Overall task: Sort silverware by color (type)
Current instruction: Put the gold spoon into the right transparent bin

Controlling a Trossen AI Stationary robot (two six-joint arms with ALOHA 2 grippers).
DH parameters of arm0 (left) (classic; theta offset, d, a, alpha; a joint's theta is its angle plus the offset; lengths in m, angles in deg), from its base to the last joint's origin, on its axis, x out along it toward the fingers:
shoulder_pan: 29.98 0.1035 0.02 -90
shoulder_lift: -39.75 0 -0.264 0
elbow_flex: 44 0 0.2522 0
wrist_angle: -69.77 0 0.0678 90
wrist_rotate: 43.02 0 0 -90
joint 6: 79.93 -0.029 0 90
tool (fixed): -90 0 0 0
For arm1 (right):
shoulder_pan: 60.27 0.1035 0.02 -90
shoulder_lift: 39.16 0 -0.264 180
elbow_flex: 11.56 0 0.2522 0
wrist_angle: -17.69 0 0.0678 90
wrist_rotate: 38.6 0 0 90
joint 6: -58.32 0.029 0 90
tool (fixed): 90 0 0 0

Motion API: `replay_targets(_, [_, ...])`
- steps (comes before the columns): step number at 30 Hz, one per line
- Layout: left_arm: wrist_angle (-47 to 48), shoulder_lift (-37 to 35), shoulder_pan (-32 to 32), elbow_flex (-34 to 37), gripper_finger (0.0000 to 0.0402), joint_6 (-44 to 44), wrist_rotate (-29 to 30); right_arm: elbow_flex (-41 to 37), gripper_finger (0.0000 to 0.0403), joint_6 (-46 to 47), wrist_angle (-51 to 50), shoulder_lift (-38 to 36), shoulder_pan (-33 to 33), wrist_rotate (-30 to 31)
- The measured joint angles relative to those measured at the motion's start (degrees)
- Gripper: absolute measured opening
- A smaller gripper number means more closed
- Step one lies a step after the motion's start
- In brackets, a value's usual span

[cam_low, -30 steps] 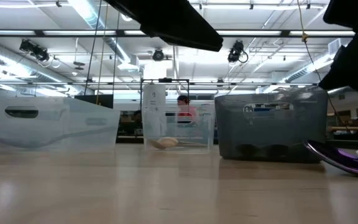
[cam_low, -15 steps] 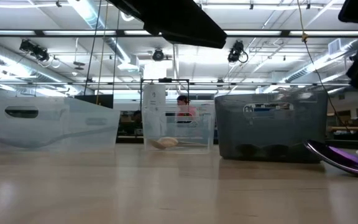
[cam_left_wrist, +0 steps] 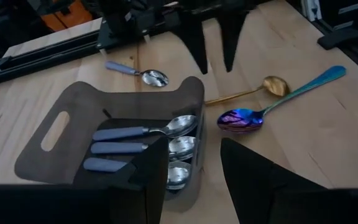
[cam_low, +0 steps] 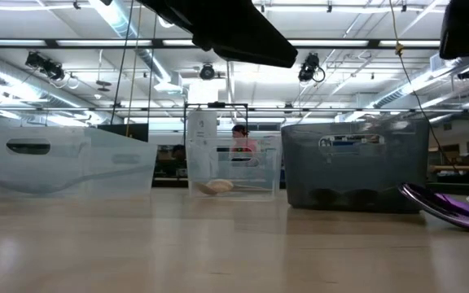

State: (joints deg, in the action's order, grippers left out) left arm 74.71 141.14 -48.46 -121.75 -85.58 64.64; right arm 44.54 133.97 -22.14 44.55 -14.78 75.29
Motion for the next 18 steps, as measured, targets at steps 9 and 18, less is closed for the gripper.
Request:
replay_targets(9, [0.4, 0.0, 0.7, 0.0, 0.0156, 0.0, 2.3, 13.8, 0.0169, 5.5, -15.2, 10.4, -1.4, -3.6])
replay_targets(18, [0.6, 0.0, 0.7, 0.0, 0.0156, -1.3, 3.7, 18.7, 0.0169, 7.4, -16.9, 19.1, -3.2, -6.4])
